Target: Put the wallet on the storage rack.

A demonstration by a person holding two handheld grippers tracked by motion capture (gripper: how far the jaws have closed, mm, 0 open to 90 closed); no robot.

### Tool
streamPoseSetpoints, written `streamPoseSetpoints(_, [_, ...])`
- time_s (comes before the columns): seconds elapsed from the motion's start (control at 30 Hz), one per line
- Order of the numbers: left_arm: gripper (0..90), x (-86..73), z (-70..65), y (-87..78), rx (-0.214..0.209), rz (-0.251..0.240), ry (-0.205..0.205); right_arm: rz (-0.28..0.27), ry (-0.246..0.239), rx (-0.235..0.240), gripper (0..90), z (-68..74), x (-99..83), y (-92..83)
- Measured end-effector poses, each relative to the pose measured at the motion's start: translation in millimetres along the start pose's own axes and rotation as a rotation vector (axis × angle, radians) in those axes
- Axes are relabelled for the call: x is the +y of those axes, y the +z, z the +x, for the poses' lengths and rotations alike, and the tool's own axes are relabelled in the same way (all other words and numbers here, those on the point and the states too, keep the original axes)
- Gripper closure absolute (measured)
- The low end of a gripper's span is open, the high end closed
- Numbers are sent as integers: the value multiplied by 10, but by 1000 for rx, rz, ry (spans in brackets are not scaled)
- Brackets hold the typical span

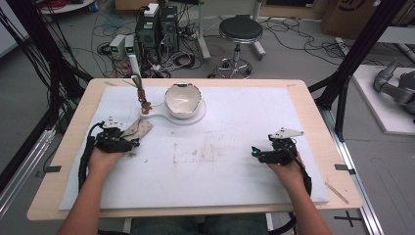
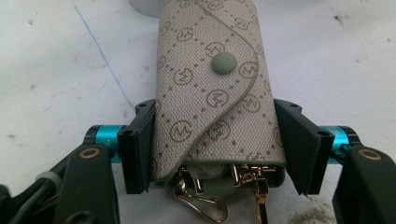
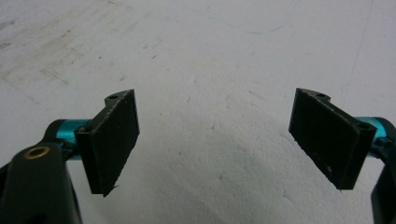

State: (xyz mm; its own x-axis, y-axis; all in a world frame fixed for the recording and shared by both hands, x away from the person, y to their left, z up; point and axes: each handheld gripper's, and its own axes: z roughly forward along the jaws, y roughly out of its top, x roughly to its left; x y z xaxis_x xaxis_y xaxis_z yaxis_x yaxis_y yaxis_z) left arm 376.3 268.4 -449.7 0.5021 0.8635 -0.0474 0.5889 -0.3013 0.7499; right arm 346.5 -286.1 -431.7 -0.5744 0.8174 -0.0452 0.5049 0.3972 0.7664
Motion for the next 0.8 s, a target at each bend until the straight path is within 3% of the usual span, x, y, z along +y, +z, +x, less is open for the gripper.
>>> streamPoseSetpoints(0.17, [362,47,-33,-118,-14,-47,0,0,1,-1,162,0,0,-1])
streamPoseSetpoints(0.5, [363,246,-240,-360,-73,-102,92,-6,-1,0,162,18,2,-6])
streamPoseSetpoints(0.8, [363,502,-457,-391,-101,-128,145,-12,2,7,163,9,3,-14])
